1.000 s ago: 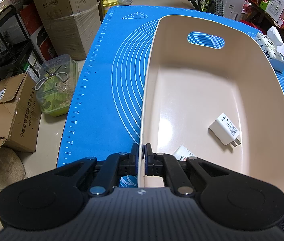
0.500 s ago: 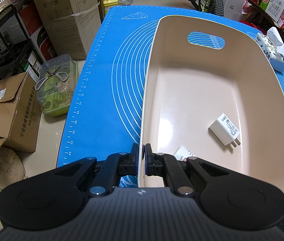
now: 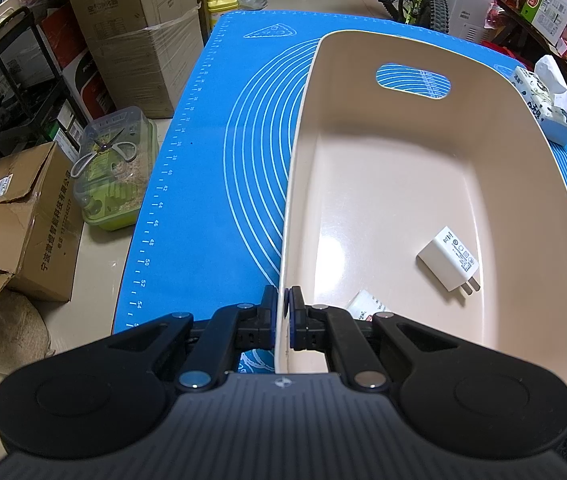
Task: Organize rigid objects
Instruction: 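Carry the red floral box into the bin and release it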
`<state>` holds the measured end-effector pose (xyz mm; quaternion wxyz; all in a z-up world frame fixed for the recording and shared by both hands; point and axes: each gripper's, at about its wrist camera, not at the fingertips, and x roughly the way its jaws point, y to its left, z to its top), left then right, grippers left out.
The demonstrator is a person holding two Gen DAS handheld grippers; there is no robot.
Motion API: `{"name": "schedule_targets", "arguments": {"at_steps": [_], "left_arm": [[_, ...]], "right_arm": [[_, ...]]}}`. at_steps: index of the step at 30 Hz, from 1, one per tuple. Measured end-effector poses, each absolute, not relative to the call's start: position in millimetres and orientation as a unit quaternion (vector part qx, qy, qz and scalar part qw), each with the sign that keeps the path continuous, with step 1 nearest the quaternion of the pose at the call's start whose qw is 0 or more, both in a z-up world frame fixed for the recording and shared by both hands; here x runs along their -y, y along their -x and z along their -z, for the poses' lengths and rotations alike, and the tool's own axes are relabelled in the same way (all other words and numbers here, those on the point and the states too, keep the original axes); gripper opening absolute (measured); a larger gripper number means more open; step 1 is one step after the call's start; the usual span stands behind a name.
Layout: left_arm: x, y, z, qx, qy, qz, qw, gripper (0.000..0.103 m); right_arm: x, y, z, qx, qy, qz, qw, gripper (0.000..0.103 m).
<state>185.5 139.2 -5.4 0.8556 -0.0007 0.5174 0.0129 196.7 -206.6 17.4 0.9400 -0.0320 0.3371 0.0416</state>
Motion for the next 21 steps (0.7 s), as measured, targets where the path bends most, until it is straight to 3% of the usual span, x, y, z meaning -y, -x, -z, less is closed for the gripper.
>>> {"name": "schedule_targets", "arguments": {"at_steps": [10, 21], "left_arm": [[-140, -185, 6, -0.518, 0.001, -0.013, 0.855, 0.007], [-140, -185, 6, -0.518, 0.001, -0.013, 0.856, 0.007]], "right_arm": [[137, -204, -56, -0.287, 0.041, -0.131, 0.948, 0.059], [40, -214, -31, -0.313, 0.087, -0.219, 0.92, 0.059]]}}
